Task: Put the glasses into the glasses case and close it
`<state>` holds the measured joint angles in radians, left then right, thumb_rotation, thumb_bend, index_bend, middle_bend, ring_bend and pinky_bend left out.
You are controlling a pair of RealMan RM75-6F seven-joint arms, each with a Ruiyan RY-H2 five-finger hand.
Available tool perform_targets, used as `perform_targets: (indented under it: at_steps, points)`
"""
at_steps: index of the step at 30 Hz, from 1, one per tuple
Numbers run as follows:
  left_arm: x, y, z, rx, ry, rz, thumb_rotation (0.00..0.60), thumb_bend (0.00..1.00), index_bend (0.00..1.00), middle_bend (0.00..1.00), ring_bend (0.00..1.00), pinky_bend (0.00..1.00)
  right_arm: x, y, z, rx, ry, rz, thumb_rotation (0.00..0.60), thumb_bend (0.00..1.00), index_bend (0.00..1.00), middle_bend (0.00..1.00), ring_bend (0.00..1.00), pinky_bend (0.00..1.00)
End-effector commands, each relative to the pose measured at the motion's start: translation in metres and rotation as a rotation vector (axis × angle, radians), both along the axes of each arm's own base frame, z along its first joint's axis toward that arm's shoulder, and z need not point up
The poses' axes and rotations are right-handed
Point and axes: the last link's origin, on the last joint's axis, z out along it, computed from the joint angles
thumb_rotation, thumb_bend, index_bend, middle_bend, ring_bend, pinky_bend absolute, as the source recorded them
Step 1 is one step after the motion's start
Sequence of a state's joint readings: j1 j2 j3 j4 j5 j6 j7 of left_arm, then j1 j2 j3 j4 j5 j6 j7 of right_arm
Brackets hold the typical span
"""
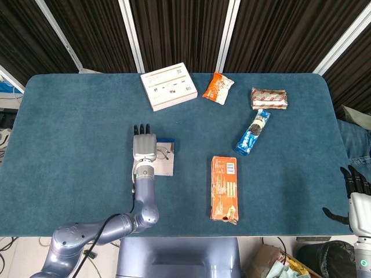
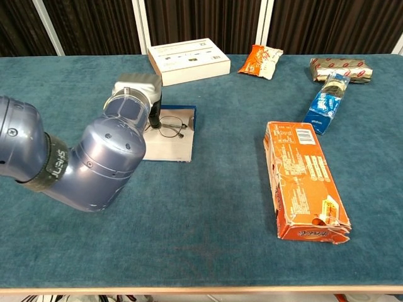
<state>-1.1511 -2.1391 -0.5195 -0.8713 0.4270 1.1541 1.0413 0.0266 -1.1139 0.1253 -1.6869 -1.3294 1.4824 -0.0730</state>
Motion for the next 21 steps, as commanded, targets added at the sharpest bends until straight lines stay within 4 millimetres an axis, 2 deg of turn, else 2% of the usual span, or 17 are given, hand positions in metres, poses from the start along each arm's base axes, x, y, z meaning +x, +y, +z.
perform_targets:
  at_steps: [1, 6, 12, 13, 16, 18, 19, 21]
  points:
    - [0.003, -0.003, 0.002, 0.002, -0.007, -0.019, 0.6, 0.3, 0.19, 0.06, 0.0, 0.0, 0.0, 0.0, 0.0, 0.001, 0.0, 0.0, 0.6, 0.13, 0.05, 0.0, 0.1, 0.16]
    - [0.002, -0.014, 0.009, 0.005, -0.024, -0.059, 0.6, 0.31, 0.17, 0.06, 0.0, 0.0, 0.0, -0.001, 0.0, 0.0, -0.001, 0.001, 0.6, 0.14, 0.05, 0.0, 0.1, 0.16]
    - [-0.01, -0.04, 0.029, -0.029, -0.082, -0.16, 0.6, 0.31, 0.14, 0.09, 0.0, 0.03, 0.0, 0.0, -0.001, -0.002, -0.003, -0.002, 0.6, 0.15, 0.05, 0.0, 0.1, 0.16]
    - [-0.013, -0.046, 0.034, -0.036, -0.087, -0.181, 0.6, 0.31, 0.14, 0.09, 0.0, 0.06, 0.0, 0.0, -0.001, -0.002, -0.004, -0.003, 0.6, 0.15, 0.05, 0.0, 0.1, 0.16]
    - [-0.027, -0.068, 0.047, -0.073, -0.093, -0.247, 0.6, 0.33, 0.12, 0.13, 0.04, 0.3, 0.0, -0.001, 0.0, -0.006, -0.005, -0.006, 0.6, 0.15, 0.05, 0.0, 0.1, 0.16]
    - [-0.033, -0.08, 0.051, -0.104, -0.106, -0.268, 0.6, 0.36, 0.11, 0.18, 0.14, 0.47, 0.0, -0.001, 0.0, -0.007, -0.005, -0.007, 0.6, 0.15, 0.05, 0.0, 0.1, 0.16]
    - [-0.036, -0.086, 0.054, -0.125, -0.13, -0.27, 0.6, 0.37, 0.11, 0.2, 0.18, 0.5, 0.0, -0.001, 0.0, -0.007, -0.004, -0.007, 0.6, 0.16, 0.05, 0.0, 0.1, 0.16]
    - [-0.039, -0.095, 0.061, -0.142, -0.162, -0.289, 0.6, 0.4, 0.1, 0.31, 0.33, 0.59, 0.001, 0.0, 0.0, -0.009, -0.004, -0.006, 0.6, 0.16, 0.05, 0.0, 0.1, 0.16]
